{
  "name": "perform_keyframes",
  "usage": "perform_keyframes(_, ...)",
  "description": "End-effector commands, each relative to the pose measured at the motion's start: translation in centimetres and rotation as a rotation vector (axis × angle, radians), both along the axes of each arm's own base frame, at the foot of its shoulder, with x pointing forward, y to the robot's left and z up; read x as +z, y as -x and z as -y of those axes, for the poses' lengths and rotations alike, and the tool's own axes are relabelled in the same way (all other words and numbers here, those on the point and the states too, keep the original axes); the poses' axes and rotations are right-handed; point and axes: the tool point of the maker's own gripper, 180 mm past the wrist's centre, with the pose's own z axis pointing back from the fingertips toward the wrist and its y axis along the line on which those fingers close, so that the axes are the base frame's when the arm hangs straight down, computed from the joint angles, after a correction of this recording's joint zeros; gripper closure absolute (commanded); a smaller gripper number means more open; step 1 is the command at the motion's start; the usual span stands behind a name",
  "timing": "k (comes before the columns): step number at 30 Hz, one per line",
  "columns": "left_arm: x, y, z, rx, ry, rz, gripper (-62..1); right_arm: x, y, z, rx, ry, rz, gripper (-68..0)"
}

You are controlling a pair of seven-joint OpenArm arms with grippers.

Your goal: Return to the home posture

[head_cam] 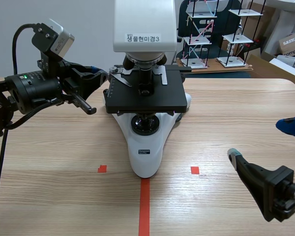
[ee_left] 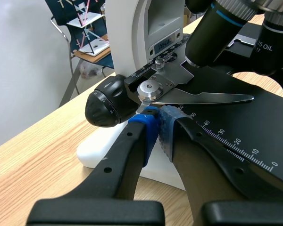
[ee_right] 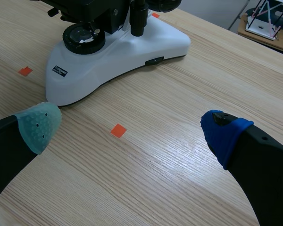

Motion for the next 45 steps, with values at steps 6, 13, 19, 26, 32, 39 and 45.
perform_keyframes(6,1.4,-0.4,0.2,0.000,0.029,0.035,-2.7,0.8,-0.5,-0.2,0.005,-0.010,0.030,-67.9)
perform_keyframes(13,1.4,-0.4,0.2,0.000,0.030,0.036,-2.7,0.8,-0.5,-0.2,0.005,-0.010,0.030,-67.9)
perform_keyframes(19,1.6,-0.4,0.0,0.000,0.030,0.045,-2.7,0.8,-0.5,-0.2,0.005,-0.010,0.030,-67.9)
perform_keyframes(26,2.0,0.9,-0.6,-0.026,0.003,0.067,-2.7,0.8,-0.5,-0.2,0.005,-0.010,0.030,-67.9)
perform_keyframes(32,2.2,4.0,-0.9,-0.059,-0.031,0.067,-2.7,0.8,-0.5,-0.2,0.005,-0.010,0.030,-67.9)
perform_keyframes(39,2.4,8.5,-2.0,-0.078,-0.057,0.040,-2.9,0.8,-0.5,-0.2,0.005,-0.010,0.030,-67.9)
perform_keyframes(45,1.9,12.0,-3.4,-0.048,-0.064,-0.028,-15.4,0.8,-0.5,-0.1,0.005,-0.008,0.027,-67.9)
